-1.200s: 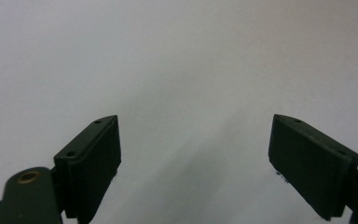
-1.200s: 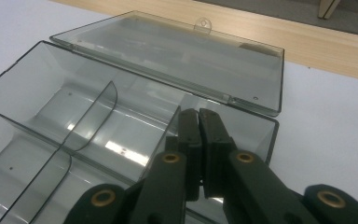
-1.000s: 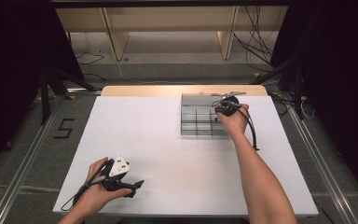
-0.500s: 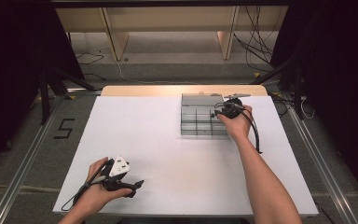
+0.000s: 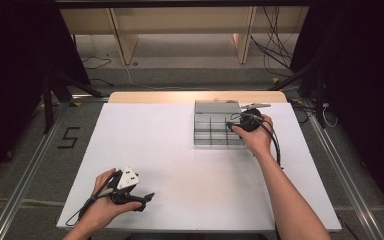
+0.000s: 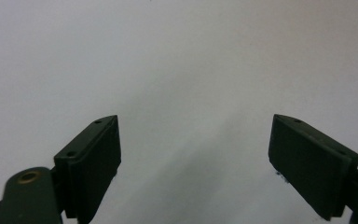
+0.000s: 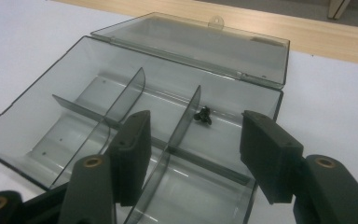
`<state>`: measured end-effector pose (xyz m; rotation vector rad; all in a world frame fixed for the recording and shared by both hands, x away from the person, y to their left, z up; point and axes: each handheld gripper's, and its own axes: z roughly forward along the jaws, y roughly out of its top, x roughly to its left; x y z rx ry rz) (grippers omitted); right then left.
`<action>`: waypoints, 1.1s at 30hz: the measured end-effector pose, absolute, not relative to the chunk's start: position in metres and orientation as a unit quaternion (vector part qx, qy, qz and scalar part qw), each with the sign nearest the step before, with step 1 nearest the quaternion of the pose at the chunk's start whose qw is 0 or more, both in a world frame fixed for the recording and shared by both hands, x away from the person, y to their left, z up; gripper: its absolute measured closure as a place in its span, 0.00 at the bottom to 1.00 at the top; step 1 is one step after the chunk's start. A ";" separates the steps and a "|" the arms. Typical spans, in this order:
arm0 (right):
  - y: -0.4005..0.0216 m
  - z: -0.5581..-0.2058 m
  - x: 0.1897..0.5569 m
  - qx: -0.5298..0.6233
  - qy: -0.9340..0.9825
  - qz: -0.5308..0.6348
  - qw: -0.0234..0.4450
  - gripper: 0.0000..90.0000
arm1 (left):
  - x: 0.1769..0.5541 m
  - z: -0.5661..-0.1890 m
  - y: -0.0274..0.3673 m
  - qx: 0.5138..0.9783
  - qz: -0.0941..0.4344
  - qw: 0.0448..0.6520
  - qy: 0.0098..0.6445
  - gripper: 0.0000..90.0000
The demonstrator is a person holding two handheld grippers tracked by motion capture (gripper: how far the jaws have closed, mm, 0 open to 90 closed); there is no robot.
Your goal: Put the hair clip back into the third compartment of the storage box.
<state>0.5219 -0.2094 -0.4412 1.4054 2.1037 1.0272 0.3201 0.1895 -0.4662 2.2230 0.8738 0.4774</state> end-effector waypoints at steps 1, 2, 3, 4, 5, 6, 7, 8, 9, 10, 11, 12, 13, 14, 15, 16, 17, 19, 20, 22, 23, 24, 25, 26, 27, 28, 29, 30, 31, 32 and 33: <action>-0.209 -0.441 0.520 0.504 0.753 0.371 0.203 0.47 | 0.320 -0.466 0.190 0.856 0.184 0.346 0.337 0.18; -0.209 -0.440 0.518 0.503 0.753 0.374 0.201 0.46 | 0.320 -0.466 0.190 0.857 0.184 0.345 0.336 0.18; -0.209 -0.440 0.517 0.501 0.753 0.376 0.200 0.45 | 0.320 -0.466 0.190 0.858 0.183 0.344 0.335 0.19; -0.209 -0.439 0.515 0.498 0.755 0.378 0.199 0.44 | 0.320 -0.466 0.190 0.858 0.184 0.344 0.335 0.18; -0.209 -0.439 0.513 0.498 0.756 0.377 0.198 0.43 | 0.320 -0.466 0.190 0.857 0.184 0.345 0.336 0.18; -0.209 -0.439 0.511 0.496 0.757 0.377 0.197 0.43 | 0.320 -0.466 0.190 0.857 0.183 0.344 0.336 0.18; -0.210 -0.438 0.509 0.493 0.760 0.375 0.197 0.43 | 0.320 -0.466 0.190 0.857 0.184 0.345 0.337 0.19; -0.211 -0.438 0.507 0.491 0.761 0.377 0.194 0.42 | 0.320 -0.466 0.190 0.855 0.184 0.347 0.339 0.18; -0.212 -0.438 0.505 0.491 0.760 0.380 0.192 0.42 | 0.320 -0.466 0.190 0.855 0.184 0.347 0.339 0.19; -0.212 -0.438 0.502 0.490 0.760 0.383 0.190 0.41 | 0.320 -0.466 0.191 0.856 0.184 0.345 0.338 0.18; -0.213 -0.438 0.499 0.487 0.760 0.386 0.190 0.40 | 0.320 -0.466 0.191 0.855 0.184 0.346 0.340 0.18; -0.215 -0.438 0.496 0.486 0.760 0.389 0.188 0.40 | 0.320 -0.466 0.191 0.855 0.184 0.346 0.339 0.18; -0.216 -0.438 0.493 0.484 0.762 0.389 0.185 0.39 | 0.320 -0.466 0.191 0.855 0.184 0.346 0.340 0.18; -0.217 -0.438 0.489 0.481 0.763 0.390 0.185 0.39 | 0.320 -0.466 0.191 0.856 0.184 0.345 0.338 0.18; -0.217 -0.438 0.486 0.480 0.762 0.393 0.185 0.39 | 0.320 -0.466 0.190 0.855 0.185 0.346 0.339 0.18; -0.218 -0.439 0.483 0.479 0.762 0.395 0.183 0.38 | 0.320 -0.466 0.190 0.855 0.185 0.346 0.339 0.18; -0.219 -0.439 0.479 0.479 0.762 0.397 0.180 0.38 | 0.320 -0.466 0.190 0.855 0.185 0.347 0.339 0.18; -0.222 -0.440 0.472 0.474 0.765 0.398 0.176 0.37 | 0.320 -0.466 0.191 0.857 0.184 0.344 0.338 0.18; -0.223 -0.440 0.468 0.472 0.766 0.400 0.175 0.37 | 0.320 -0.466 0.190 0.855 0.185 0.346 0.340 0.18; -0.226 -0.440 0.462 0.471 0.765 0.404 0.172 0.36 | 0.320 -0.466 0.190 0.856 0.185 0.344 0.338 0.18; -0.227 -0.441 0.459 0.469 0.766 0.405 0.171 0.36 | 0.320 -0.466 0.190 0.856 0.185 0.344 0.338 0.18; -0.228 -0.441 0.456 0.468 0.766 0.406 0.171 0.36 | 0.320 -0.466 0.190 0.856 0.186 0.344 0.337 0.18; -0.229 -0.442 0.453 0.466 0.767 0.406 0.170 0.36 | 0.320 -0.466 0.190 0.856 0.186 0.344 0.337 0.18; -0.230 -0.443 0.451 0.466 0.767 0.408 0.168 0.36 | 0.320 -0.466 0.190 0.856 0.186 0.344 0.337 0.18; -0.231 -0.444 0.448 0.466 0.768 0.407 0.165 0.36 | 0.320 -0.466 0.190 0.856 0.186 0.344 0.337 0.18; -0.231 -0.445 0.445 0.465 0.768 0.408 0.163 0.36 | 0.320 -0.466 0.190 0.856 0.186 0.344 0.337 0.18; -0.232 -0.446 0.443 0.463 0.769 0.409 0.165 0.36 | 0.320 -0.466 0.190 0.856 0.186 0.344 0.338 0.18; -0.232 -0.446 0.440 0.462 0.769 0.410 0.163 0.36 | 0.320 -0.466 0.190 0.856 0.186 0.344 0.338 0.18; -0.232 -0.447 0.437 0.460 0.770 0.411 0.163 0.36 | 0.320 -0.466 0.190 0.856 0.186 0.344 0.338 0.18; -0.233 -0.446 0.434 0.458 0.771 0.411 0.162 0.36 | 0.320 -0.466 0.190 0.856 0.186 0.344 0.338 0.18; -0.233 -0.446 0.431 0.456 0.772 0.412 0.163 0.36 | 0.320 -0.466 0.190 0.854 0.186 0.346 0.340 0.18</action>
